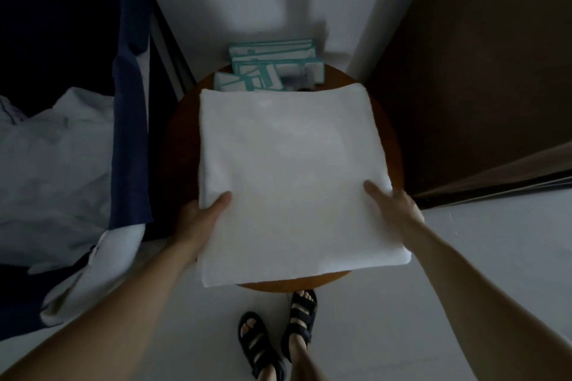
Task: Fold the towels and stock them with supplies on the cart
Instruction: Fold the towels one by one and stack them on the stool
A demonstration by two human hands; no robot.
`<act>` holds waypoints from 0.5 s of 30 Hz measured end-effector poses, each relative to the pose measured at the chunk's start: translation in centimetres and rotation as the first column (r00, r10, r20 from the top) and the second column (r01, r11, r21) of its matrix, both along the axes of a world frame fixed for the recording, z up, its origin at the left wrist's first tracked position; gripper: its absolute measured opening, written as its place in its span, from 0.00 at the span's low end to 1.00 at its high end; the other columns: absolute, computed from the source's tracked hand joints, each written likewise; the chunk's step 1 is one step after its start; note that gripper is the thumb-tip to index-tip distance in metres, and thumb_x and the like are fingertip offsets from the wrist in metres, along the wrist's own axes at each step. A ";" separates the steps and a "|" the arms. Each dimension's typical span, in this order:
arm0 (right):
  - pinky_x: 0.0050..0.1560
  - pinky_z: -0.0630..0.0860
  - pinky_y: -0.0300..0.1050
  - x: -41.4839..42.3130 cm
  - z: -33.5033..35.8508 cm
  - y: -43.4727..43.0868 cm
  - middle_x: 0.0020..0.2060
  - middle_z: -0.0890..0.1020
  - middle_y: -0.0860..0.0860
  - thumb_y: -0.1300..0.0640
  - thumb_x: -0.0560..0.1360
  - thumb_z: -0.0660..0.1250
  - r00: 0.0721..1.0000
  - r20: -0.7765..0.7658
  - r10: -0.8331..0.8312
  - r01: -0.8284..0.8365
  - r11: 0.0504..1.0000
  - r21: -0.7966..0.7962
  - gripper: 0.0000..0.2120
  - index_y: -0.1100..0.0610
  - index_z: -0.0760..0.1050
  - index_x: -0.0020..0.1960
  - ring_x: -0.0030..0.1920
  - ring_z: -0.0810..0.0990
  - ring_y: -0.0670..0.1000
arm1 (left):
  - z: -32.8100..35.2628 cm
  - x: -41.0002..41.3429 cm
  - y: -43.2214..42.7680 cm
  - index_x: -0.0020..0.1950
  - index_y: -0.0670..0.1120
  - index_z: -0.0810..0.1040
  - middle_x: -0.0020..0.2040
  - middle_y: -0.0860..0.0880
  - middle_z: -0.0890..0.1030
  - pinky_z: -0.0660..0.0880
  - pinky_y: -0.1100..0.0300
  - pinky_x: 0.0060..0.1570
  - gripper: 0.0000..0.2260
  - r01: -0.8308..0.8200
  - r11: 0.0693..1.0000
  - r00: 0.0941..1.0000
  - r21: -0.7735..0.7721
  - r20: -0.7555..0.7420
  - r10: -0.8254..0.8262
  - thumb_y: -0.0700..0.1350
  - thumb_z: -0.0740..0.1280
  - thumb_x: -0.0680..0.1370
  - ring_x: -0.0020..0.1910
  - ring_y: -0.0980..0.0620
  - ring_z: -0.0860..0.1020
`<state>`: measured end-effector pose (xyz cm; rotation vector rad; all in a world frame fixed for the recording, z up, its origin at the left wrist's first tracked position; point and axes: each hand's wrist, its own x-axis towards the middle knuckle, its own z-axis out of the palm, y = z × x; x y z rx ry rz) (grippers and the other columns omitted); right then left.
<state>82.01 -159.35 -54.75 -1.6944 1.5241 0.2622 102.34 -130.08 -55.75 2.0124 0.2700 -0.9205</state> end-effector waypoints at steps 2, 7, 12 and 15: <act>0.60 0.78 0.57 1.8 0.3 -1.5 0.57 0.82 0.55 0.24 0.60 0.67 0.969 0.177 -0.169 0.155 0.984 0.093 0.45 0.53 0.75 0.66 0.54 0.81 0.61 | 0.8 1.6 -2.0 0.56 0.47 0.78 0.50 0.47 0.82 0.75 0.58 0.39 0.22 -0.036 0.998 0.999 -0.059 -0.010 0.035 0.61 0.74 0.71 0.46 0.47 0.81; 0.61 0.78 0.56 5.0 0.0 -3.2 0.61 0.80 0.54 0.39 0.71 0.74 0.907 0.386 -0.169 0.133 0.984 0.118 0.32 0.52 0.73 0.69 0.57 0.81 0.57 | 1.6 3.4 -5.4 0.70 0.42 0.74 0.61 0.43 0.80 0.77 0.49 0.58 0.25 -0.105 0.987 0.986 -0.120 0.116 0.119 0.50 0.73 0.76 0.56 0.43 0.79; 0.50 0.77 0.42 5.1 2.4 -3.2 0.51 0.79 0.44 0.44 0.76 0.70 0.869 0.492 0.051 -0.007 0.996 -0.092 0.12 0.43 0.72 0.57 0.50 0.79 0.47 | 4.0 2.8 -5.6 0.61 0.53 0.77 0.52 0.55 0.83 0.79 0.65 0.38 0.11 -0.038 0.952 0.949 -0.305 0.288 0.130 0.46 0.70 0.79 0.43 0.60 0.82; 0.46 0.75 0.39 4.5 4.4 -3.8 0.47 0.79 0.38 0.45 0.75 0.71 0.815 0.576 0.065 0.026 0.989 -0.148 0.10 0.41 0.73 0.55 0.47 0.79 0.40 | 5.3 3.3 -4.9 0.55 0.62 0.77 0.47 0.63 0.84 0.78 0.71 0.36 0.08 -0.013 0.937 0.935 -0.350 0.328 0.135 0.51 0.71 0.78 0.43 0.65 0.82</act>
